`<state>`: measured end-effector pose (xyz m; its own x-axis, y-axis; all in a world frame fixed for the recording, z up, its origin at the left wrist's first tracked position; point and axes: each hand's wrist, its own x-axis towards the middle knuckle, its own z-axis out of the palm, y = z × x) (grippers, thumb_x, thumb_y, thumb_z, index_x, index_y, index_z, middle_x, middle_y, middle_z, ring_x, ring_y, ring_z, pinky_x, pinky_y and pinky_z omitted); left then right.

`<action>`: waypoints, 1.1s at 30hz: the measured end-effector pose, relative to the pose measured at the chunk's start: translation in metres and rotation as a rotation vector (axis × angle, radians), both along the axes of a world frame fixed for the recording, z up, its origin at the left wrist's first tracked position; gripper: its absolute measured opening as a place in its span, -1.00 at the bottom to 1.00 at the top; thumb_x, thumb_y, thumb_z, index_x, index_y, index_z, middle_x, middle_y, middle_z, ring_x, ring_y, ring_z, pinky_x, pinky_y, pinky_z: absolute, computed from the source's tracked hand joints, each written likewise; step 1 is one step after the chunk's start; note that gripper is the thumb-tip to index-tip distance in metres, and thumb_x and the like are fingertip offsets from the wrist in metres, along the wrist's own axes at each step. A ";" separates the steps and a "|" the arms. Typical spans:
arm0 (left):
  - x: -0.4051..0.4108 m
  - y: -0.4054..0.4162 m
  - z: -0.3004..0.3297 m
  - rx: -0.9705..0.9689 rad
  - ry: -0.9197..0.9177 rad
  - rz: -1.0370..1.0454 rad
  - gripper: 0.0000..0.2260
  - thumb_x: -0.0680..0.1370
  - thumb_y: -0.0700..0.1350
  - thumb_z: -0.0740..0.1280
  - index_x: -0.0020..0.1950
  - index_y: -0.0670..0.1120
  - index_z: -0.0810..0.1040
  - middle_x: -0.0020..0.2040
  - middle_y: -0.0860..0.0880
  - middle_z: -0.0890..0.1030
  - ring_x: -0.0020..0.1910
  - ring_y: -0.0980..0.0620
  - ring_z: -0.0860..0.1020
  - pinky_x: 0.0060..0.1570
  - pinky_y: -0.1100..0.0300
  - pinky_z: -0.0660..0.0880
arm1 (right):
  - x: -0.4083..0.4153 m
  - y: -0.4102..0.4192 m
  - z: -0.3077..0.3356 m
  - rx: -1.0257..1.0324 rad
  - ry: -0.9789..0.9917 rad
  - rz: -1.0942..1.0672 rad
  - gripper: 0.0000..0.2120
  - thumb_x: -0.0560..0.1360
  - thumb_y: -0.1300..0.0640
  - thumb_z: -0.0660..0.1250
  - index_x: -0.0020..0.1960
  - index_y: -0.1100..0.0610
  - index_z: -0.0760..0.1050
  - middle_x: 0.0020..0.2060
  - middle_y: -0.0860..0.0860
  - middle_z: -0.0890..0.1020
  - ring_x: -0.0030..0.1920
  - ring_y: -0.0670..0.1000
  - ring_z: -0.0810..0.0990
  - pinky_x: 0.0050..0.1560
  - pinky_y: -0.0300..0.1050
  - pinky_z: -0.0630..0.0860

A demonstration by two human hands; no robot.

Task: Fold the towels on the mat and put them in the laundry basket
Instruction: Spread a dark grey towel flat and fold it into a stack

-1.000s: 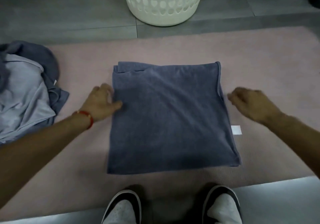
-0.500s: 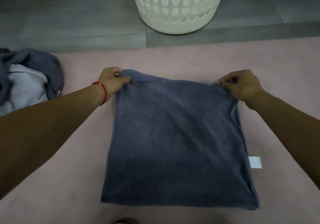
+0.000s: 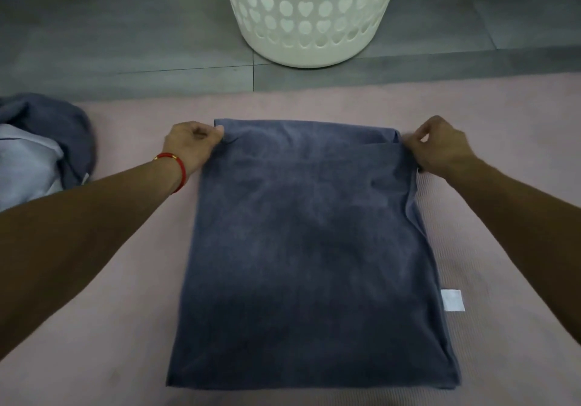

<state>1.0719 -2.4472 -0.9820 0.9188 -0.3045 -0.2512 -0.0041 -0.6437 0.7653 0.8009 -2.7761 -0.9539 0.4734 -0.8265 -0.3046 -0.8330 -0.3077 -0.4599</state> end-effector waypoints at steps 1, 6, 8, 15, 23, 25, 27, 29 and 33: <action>0.002 -0.005 0.001 0.023 0.004 -0.017 -0.76 0.47 0.20 0.44 -0.18 0.05 0.65 -0.13 0.05 0.67 -0.06 -0.02 0.62 0.16 0.01 0.59 | 0.004 -0.004 0.002 0.012 0.029 0.013 -0.60 0.57 -0.15 0.37 0.21 0.14 0.46 0.10 0.20 0.61 -0.06 0.25 0.65 0.07 0.13 0.64; 0.011 -0.029 0.005 0.108 -0.007 -0.016 -0.77 0.53 0.12 0.44 -0.18 -0.01 0.63 -0.04 -0.06 0.68 -0.02 -0.09 0.62 0.18 -0.01 0.57 | 0.026 -0.017 0.001 0.053 0.109 0.132 -0.49 0.55 -0.10 0.42 0.37 0.16 0.48 0.23 0.22 0.58 0.00 0.26 0.66 0.13 0.15 0.63; 0.013 -0.036 0.004 0.082 -0.008 0.036 -0.82 0.54 0.07 0.44 -0.14 -0.02 0.65 -0.02 -0.04 0.68 -0.01 -0.06 0.62 0.20 0.01 0.57 | 0.032 -0.017 -0.005 0.009 0.148 0.155 -0.55 0.55 -0.10 0.42 0.31 0.15 0.54 0.19 0.22 0.62 0.04 0.26 0.65 0.16 0.08 0.60; 0.023 -0.033 0.004 -0.149 -0.026 0.267 -0.83 0.51 -0.08 0.47 -0.29 0.01 0.64 -0.20 0.06 0.65 -0.11 0.04 0.61 0.07 0.17 0.59 | 0.038 -0.023 -0.014 -0.055 -0.125 0.058 -0.83 0.45 0.05 0.53 -0.01 0.09 0.66 -0.03 0.08 0.68 0.03 0.10 0.63 0.03 -0.14 0.53; 0.022 -0.020 0.004 -0.332 0.062 0.360 -0.90 0.52 -0.13 0.49 -0.20 -0.05 0.65 -0.18 0.01 0.66 -0.13 0.01 0.64 -0.01 0.10 0.66 | 0.037 -0.040 0.005 0.185 -0.472 -0.078 -0.88 0.53 0.19 0.45 0.04 0.02 0.65 -0.21 0.08 0.67 -0.27 0.03 0.65 -0.32 -0.19 0.63; 0.026 -0.023 0.005 -0.324 0.055 0.359 -0.91 0.51 -0.12 0.50 -0.20 -0.04 0.66 -0.16 0.03 0.67 -0.12 0.06 0.66 -0.02 0.15 0.65 | 0.037 -0.048 0.003 -0.045 -0.323 0.036 -0.92 0.53 0.13 0.43 -0.01 0.04 0.70 -0.23 0.08 0.69 -0.28 0.05 0.68 -0.32 -0.32 0.61; 0.031 -0.025 0.007 -0.310 0.043 0.351 -0.90 0.50 -0.11 0.50 -0.21 -0.02 0.66 -0.16 0.05 0.67 -0.13 0.10 0.65 -0.01 0.17 0.64 | 0.041 -0.053 0.006 -0.133 -0.255 0.087 -0.91 0.51 0.09 0.42 -0.09 0.06 0.70 -0.30 0.07 0.68 -0.32 0.01 0.66 -0.37 -0.43 0.53; 0.035 -0.028 0.006 -0.305 0.042 0.357 -0.90 0.49 -0.11 0.51 -0.22 -0.01 0.65 -0.17 0.05 0.67 -0.16 0.11 0.64 0.01 0.15 0.64 | 0.048 -0.061 0.015 -0.044 -0.297 -0.036 -0.93 0.48 0.09 0.45 -0.17 0.05 0.67 -0.32 0.04 0.66 -0.32 0.02 0.63 -0.33 -0.30 0.56; 0.041 -0.031 0.006 -0.312 0.097 0.390 -0.89 0.45 -0.11 0.53 -0.23 -0.03 0.64 -0.18 0.02 0.67 -0.15 0.04 0.65 -0.08 0.15 0.64 | 0.057 -0.071 0.030 0.397 -0.431 -0.159 -0.97 0.54 0.19 0.42 -0.06 0.10 0.64 -0.12 0.02 0.69 -0.12 -0.02 0.67 -0.14 -0.18 0.64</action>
